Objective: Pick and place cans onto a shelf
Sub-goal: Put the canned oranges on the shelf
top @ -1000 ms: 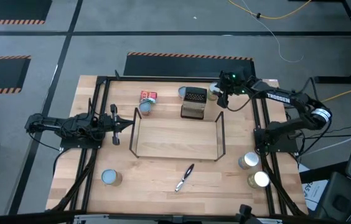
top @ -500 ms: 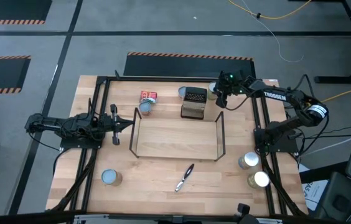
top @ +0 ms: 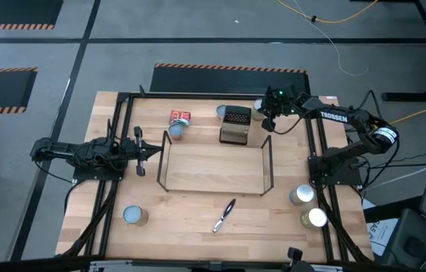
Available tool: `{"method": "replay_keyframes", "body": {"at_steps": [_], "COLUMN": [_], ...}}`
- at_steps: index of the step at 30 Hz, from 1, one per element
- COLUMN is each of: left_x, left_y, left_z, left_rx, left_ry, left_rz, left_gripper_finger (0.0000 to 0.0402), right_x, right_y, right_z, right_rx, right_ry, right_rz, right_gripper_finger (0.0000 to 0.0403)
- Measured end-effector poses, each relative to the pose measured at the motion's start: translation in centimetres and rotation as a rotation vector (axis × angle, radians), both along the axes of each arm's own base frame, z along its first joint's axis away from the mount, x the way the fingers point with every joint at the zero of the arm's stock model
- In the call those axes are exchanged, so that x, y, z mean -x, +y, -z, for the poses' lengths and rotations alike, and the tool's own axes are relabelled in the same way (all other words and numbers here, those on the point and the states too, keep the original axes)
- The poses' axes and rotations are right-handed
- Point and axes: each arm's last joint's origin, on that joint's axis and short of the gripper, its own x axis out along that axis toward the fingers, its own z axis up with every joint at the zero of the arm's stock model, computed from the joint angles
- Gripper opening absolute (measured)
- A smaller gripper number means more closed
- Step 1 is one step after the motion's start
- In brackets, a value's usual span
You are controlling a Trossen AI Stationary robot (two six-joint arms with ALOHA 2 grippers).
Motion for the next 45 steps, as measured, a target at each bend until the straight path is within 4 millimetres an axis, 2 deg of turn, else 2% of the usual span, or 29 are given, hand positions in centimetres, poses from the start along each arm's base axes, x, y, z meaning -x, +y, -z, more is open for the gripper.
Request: {"method": "replay_keyframes", "body": {"at_steps": [8,18,21,27,36,40,45], "left_x": [0.0,0.0,0.0,0.0,0.0,0.0,0.0], "left_y": [0.0,0.0,0.0,0.0,0.0,0.0,0.0], "left_z": [0.0,0.0,0.0,0.0,0.0,0.0,0.0], "left_rx": [0.001,0.001,0.002,0.002,0.002,0.001,0.001], "left_ry": [0.0,0.0,0.0,0.0,-0.001,0.0,0.0], "left_rz": [0.0,0.0,0.0,-0.001,0.0,0.0,-0.001], "left_gripper_finger": [0.0,0.0,0.0,0.0,0.0,0.0,0.0], "right_x": [0.6,2.1,2.4,2.5,1.4,1.0,0.3], "right_y": [0.6,2.0,2.4,3.4,6.7,8.6,11.1], "right_z": [-0.7,-4.7,-6.5,-11.4,-19.0,-21.0,-22.3], "right_rx": [0.006,0.133,0.155,0.214,0.247,0.226,0.158], "right_ry": [0.0,-0.07,-0.087,-0.045,-0.115,-0.155,-0.21], "right_rz": [0.006,0.043,0.045,0.085,-0.018,-0.04,-0.101], "right_gripper_finger": [0.0002,0.0001,0.0001,0.0001,0.0,0.0,0.0]}}
